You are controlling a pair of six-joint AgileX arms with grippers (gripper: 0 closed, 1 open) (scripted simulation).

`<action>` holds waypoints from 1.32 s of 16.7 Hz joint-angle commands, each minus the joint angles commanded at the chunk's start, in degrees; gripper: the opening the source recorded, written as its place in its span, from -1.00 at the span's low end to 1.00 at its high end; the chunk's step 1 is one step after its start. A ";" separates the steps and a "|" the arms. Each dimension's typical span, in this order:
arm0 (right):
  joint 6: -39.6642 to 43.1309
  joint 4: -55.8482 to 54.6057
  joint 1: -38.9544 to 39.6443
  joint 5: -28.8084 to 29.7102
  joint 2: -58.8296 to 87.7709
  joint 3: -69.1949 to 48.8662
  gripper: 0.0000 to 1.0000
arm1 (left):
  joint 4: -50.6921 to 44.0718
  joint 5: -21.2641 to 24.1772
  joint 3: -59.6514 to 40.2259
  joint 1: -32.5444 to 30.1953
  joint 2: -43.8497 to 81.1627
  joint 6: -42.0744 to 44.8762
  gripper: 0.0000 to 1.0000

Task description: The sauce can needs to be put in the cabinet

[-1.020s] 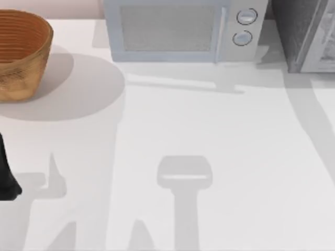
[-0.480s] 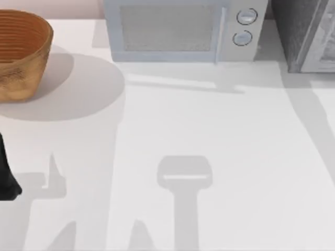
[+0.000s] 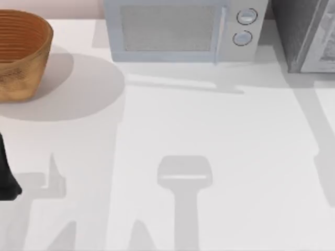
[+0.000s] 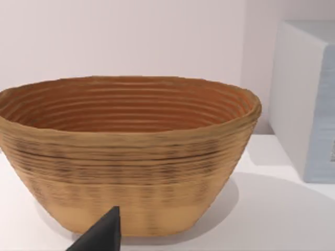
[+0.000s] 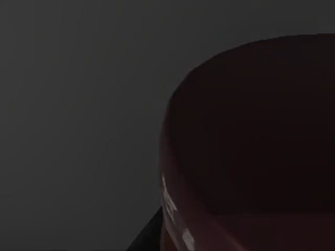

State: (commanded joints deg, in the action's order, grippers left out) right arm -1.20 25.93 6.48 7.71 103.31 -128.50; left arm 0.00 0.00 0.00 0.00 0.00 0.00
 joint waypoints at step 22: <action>0.14 -0.78 -0.60 -0.66 3.59 -3.08 1.00 | 0.00 0.00 0.00 0.00 0.00 0.00 1.00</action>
State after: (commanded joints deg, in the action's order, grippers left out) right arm -1.05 25.15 5.88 7.06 106.90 -131.58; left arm 0.00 0.00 0.00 0.00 0.00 0.00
